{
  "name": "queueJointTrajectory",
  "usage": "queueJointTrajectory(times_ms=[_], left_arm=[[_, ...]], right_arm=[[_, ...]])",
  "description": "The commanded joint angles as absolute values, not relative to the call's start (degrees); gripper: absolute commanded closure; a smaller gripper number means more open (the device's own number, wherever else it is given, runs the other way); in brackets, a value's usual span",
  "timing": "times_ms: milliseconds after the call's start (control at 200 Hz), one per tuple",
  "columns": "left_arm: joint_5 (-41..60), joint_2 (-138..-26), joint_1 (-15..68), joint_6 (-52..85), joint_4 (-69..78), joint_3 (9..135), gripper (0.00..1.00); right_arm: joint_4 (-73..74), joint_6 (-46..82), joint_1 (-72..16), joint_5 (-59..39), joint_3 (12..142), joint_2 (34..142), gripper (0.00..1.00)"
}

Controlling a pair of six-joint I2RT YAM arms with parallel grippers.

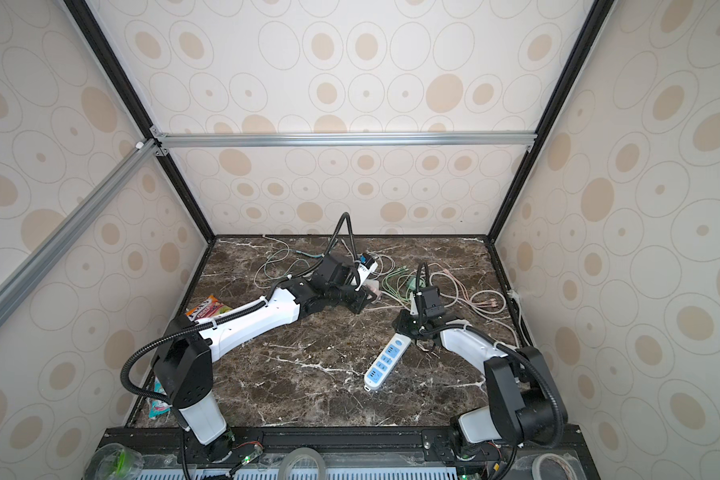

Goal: Insert the plug

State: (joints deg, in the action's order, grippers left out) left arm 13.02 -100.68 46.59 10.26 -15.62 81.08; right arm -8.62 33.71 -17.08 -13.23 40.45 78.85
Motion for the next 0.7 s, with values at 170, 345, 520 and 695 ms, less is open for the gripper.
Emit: queueJointTrajectory(times_ms=[170, 345, 520, 695], left_arm=[[9.76, -96.95, 48.86, 12.87, -12.95, 78.41, 1.00], [17.81, -96.24, 48.69, 13.61, -7.44, 77.02, 1.00], [15.96, -96.46, 48.44, 13.35, -8.87, 76.56, 1.00], [16.45, -96.31, 47.91, 14.30, -7.61, 75.76, 1.00]], right_arm=[[-6.11, 32.92, -16.76, -13.46, 35.95, 71.65, 0.54], [-0.23, 41.07, -15.57, -14.36, 32.70, 69.92, 0.39], [10.95, 55.98, -9.73, -20.87, 28.19, 67.91, 0.23], [7.41, 61.90, -9.40, -15.48, 28.03, 61.56, 0.15]])
